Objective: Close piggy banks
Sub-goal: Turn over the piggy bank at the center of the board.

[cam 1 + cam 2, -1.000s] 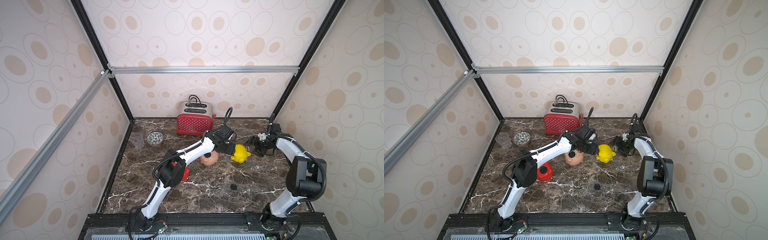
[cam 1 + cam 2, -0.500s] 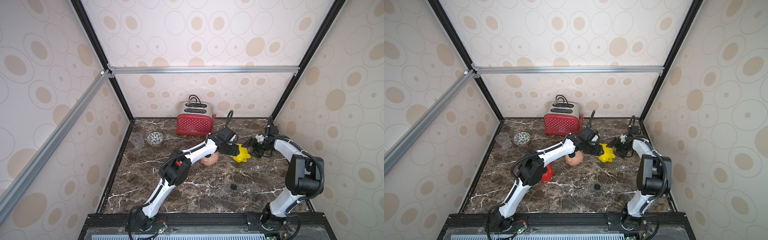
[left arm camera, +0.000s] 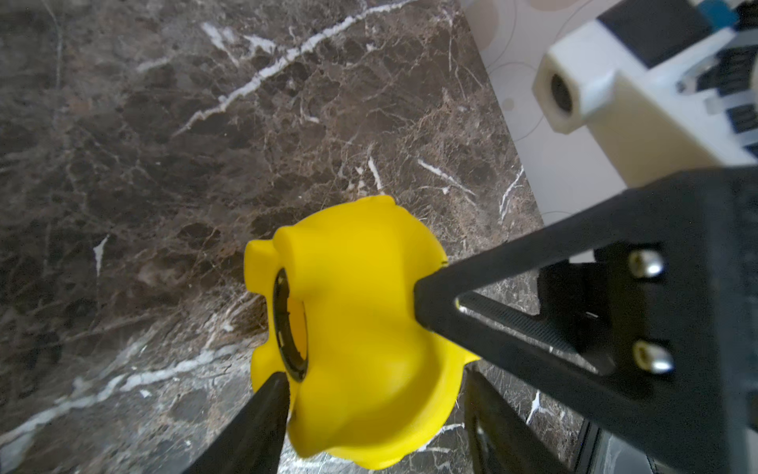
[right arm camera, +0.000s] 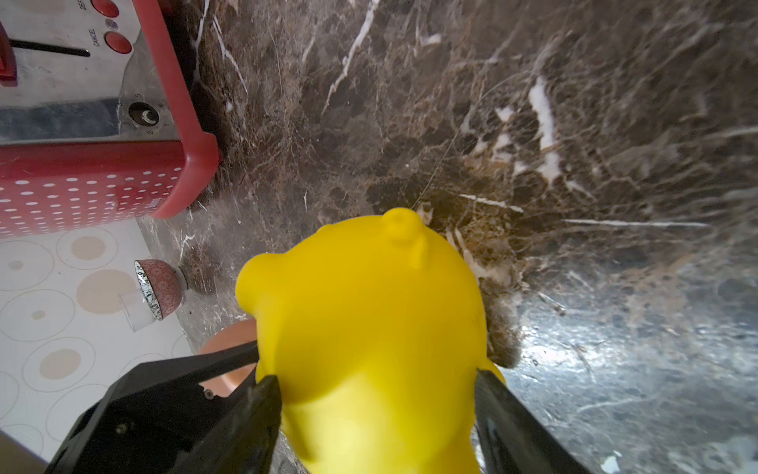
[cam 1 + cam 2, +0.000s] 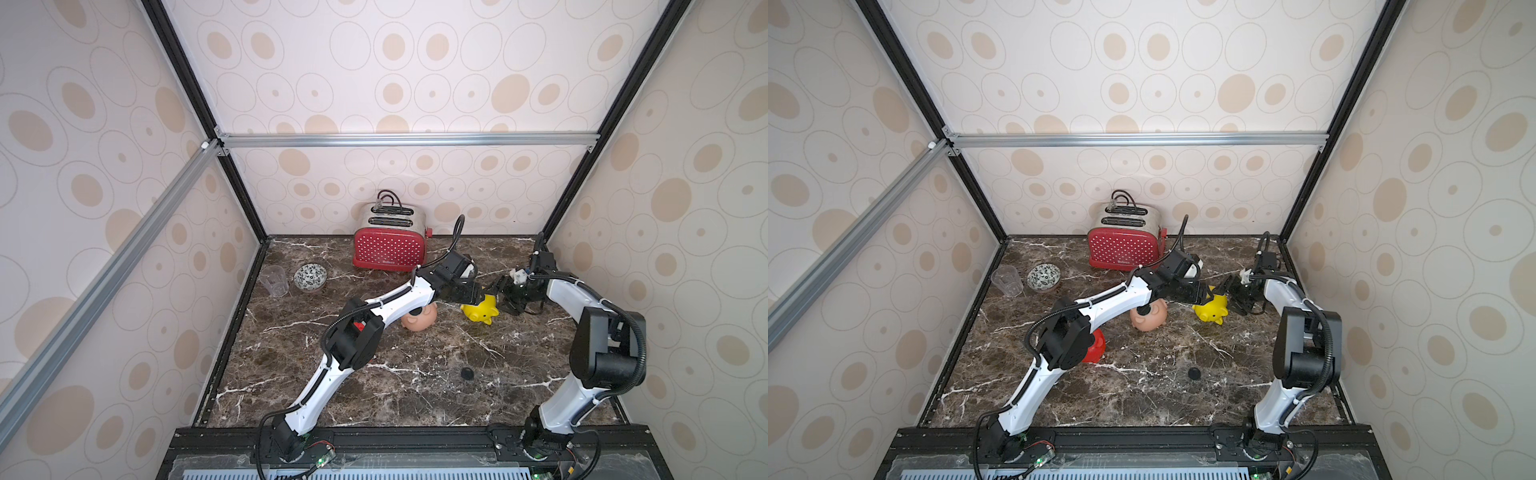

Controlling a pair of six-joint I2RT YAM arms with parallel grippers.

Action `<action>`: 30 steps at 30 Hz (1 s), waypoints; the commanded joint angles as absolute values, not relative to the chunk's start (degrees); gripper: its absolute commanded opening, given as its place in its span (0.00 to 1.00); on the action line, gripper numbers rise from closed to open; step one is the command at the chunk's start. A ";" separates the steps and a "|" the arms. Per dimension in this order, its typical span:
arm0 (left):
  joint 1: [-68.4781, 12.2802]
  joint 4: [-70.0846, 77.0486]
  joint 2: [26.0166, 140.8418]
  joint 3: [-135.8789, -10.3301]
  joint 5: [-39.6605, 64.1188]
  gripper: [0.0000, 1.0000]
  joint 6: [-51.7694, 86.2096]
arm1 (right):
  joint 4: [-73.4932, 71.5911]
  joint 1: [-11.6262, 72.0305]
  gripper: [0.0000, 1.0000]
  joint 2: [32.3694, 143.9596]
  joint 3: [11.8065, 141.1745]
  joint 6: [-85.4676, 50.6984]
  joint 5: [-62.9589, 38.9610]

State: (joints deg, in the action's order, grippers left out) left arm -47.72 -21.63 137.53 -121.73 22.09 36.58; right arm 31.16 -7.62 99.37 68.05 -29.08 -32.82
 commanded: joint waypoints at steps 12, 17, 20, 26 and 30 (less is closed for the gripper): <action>-45.88 -11.93 141.24 -122.65 28.49 0.73 40.46 | 32.18 -7.43 0.75 101.69 66.90 -29.18 -31.57; -45.96 -8.27 141.10 -121.76 30.85 0.71 42.53 | 31.90 -7.47 0.74 101.81 66.24 -29.48 -31.31; -45.95 -7.71 139.90 -121.13 30.67 0.71 42.67 | 32.11 -7.44 0.74 101.57 65.63 -29.68 -30.54; -45.97 -5.38 137.13 -118.88 32.22 0.70 44.18 | 30.45 -7.50 0.74 100.80 63.22 -30.97 -30.46; -45.91 -2.36 135.51 -116.97 33.12 0.69 46.12 | 27.96 -7.92 0.74 100.13 60.80 -32.49 -31.50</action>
